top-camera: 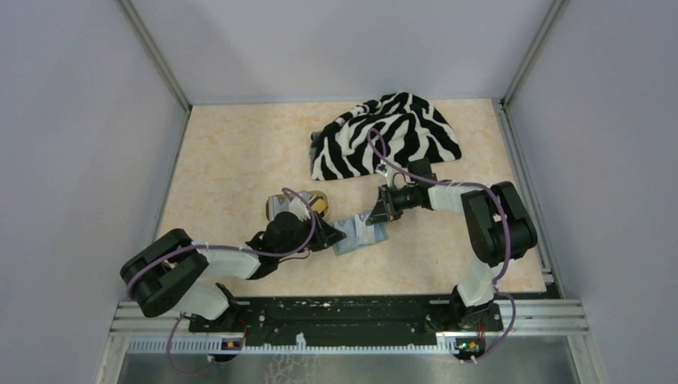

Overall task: Put the credit cards into the card holder
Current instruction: Insert the credit card into the storage box.

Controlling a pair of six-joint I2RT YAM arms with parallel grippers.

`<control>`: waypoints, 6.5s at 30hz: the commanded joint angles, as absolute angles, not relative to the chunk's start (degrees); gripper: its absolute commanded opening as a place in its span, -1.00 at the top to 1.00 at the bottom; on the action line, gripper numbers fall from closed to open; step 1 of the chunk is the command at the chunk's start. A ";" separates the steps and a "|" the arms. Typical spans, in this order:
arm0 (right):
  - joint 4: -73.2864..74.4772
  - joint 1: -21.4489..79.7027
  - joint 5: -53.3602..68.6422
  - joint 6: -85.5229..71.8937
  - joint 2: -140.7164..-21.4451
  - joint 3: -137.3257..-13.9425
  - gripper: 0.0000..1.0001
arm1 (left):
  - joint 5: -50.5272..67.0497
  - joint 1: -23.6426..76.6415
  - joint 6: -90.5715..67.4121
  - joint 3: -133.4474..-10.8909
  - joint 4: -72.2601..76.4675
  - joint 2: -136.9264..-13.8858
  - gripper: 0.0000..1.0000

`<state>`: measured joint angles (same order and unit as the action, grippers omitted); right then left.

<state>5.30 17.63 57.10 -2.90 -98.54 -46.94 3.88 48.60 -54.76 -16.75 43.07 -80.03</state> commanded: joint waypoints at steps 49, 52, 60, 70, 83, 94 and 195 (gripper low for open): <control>-2.46 15.07 57.48 -10.20 -104.08 -46.16 1.00 | -0.90 48.69 -50.50 -20.37 33.48 -87.20 0.83; -2.47 15.40 57.42 -10.28 -104.34 -46.23 1.00 | -0.81 48.69 -50.37 -20.39 33.57 -87.32 0.83; -2.82 15.89 52.12 -12.48 -102.98 -45.96 1.00 | -0.88 48.69 -50.62 -20.04 33.66 -87.11 0.83; -6.33 15.82 48.38 -15.30 -99.47 -44.29 1.00 | -0.62 48.69 -50.62 -20.21 33.75 -87.17 0.84; -8.38 15.91 49.43 -15.91 -98.93 -43.42 1.00 | -0.27 48.69 -50.60 -20.30 33.84 -87.06 0.84; -8.46 17.66 50.00 -15.87 -99.81 -43.59 1.00 | -0.27 48.69 -50.71 -20.39 34.10 -87.06 0.84; 17.23 26.10 52.47 -8.14 -111.69 -60.75 0.29 | -10.87 59.79 -44.15 -37.78 12.52 -79.43 0.70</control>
<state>16.05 25.41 54.59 -10.11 -112.03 -59.70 0.58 54.11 -46.22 -30.09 23.55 -76.31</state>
